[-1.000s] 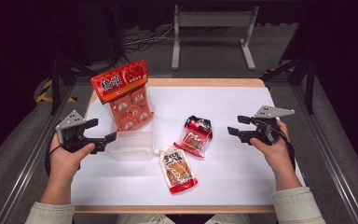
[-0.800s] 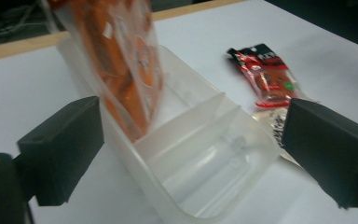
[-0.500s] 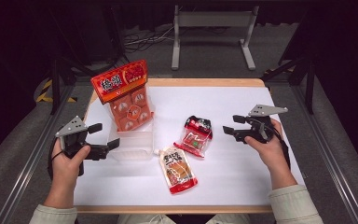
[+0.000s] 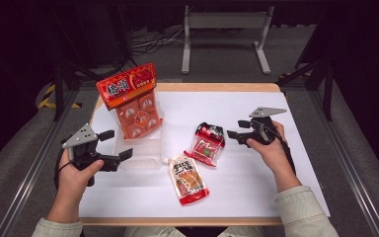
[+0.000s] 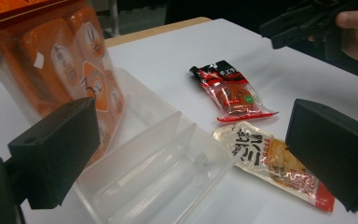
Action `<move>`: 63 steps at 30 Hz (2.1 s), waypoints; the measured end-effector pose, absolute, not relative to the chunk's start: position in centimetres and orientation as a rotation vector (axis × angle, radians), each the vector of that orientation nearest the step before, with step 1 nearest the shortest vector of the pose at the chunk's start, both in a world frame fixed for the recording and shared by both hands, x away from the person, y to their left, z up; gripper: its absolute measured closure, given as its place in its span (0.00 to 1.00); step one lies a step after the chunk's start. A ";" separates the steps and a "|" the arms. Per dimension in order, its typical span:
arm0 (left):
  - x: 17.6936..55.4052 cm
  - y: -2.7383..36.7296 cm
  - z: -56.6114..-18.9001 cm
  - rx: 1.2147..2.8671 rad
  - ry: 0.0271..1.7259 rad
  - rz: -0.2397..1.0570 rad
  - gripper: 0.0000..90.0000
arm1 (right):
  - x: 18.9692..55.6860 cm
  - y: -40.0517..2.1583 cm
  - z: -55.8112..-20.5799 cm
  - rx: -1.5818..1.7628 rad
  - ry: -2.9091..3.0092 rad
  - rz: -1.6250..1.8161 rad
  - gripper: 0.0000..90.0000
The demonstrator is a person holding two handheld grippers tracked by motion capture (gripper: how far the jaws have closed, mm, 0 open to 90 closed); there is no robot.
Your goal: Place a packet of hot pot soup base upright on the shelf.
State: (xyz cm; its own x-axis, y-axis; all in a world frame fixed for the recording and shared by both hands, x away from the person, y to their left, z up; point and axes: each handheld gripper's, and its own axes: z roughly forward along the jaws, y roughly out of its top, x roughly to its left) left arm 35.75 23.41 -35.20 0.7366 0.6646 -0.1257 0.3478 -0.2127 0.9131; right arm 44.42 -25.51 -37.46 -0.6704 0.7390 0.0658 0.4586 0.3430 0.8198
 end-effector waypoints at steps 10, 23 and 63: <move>35.7 22.8 -35.3 1.834 0.774 0.349 0.05 | 46.3 -25.1 -39.2 1.141 2.309 1.194 0.40; 35.9 21.9 -35.8 1.855 0.773 0.353 0.04 | 47.5 -24.2 -41.0 1.166 2.325 1.162 0.42; 36.2 20.1 -36.7 1.852 0.745 0.295 0.05 | 48.1 -22.1 -43.7 1.183 2.434 1.129 0.92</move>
